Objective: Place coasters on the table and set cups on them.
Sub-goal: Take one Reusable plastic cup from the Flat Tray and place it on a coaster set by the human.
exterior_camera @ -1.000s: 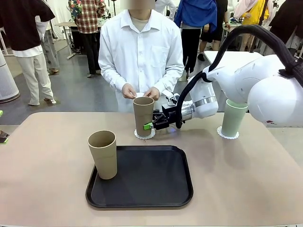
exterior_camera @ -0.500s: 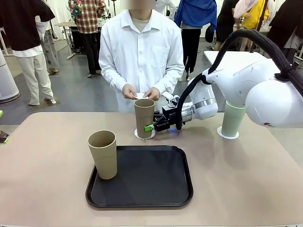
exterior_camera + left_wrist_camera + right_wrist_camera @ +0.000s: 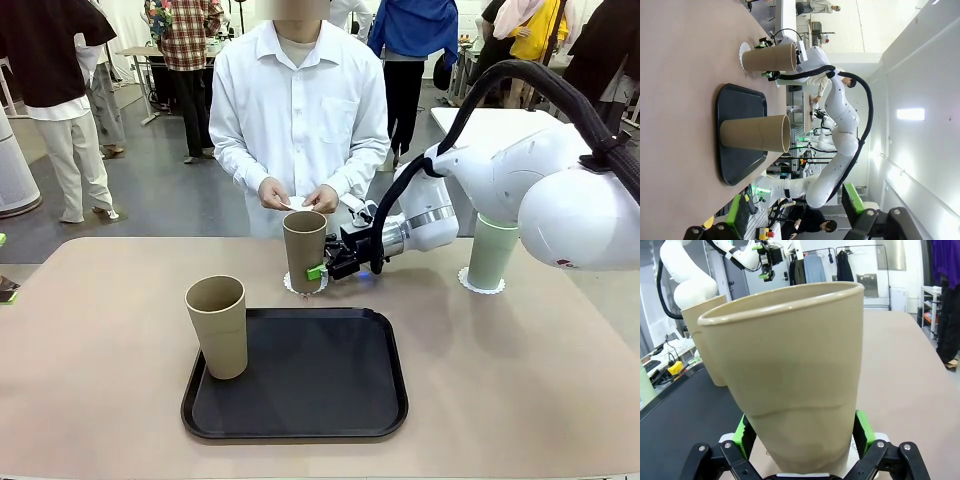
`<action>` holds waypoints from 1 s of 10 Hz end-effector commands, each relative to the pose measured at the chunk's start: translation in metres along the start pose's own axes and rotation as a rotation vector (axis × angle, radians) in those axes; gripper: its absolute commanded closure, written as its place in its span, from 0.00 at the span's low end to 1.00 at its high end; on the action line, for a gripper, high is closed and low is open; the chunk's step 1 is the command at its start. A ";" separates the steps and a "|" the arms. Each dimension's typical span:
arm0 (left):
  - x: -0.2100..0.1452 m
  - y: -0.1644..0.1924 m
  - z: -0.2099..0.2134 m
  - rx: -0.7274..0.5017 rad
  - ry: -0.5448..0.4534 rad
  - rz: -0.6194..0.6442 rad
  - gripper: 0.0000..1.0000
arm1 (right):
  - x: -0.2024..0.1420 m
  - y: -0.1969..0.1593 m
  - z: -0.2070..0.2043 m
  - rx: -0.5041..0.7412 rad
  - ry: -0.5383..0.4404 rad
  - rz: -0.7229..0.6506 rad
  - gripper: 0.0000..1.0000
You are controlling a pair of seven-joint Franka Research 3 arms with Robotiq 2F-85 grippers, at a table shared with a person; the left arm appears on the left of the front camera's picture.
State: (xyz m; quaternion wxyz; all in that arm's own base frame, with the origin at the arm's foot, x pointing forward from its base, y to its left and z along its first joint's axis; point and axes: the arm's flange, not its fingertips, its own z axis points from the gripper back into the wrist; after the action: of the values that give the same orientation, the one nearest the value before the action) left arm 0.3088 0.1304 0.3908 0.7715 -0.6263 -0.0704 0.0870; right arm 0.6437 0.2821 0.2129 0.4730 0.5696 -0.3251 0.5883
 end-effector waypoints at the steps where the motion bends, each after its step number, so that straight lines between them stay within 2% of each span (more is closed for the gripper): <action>1: 0.000 -0.001 0.001 -0.015 -0.005 -0.008 0.00 | 0.009 -0.004 0.003 0.053 0.047 0.007 0.00; 10: 0.000 -0.001 0.001 -0.015 -0.005 -0.008 0.00 | 0.015 -0.014 0.014 0.031 0.100 0.005 0.00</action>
State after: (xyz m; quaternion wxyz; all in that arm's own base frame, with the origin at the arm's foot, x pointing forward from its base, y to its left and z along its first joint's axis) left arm 0.3088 0.1304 0.3908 0.7715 -0.6263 -0.0703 0.0870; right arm 0.6527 0.2769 0.2245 0.4691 0.5517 -0.3106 0.6158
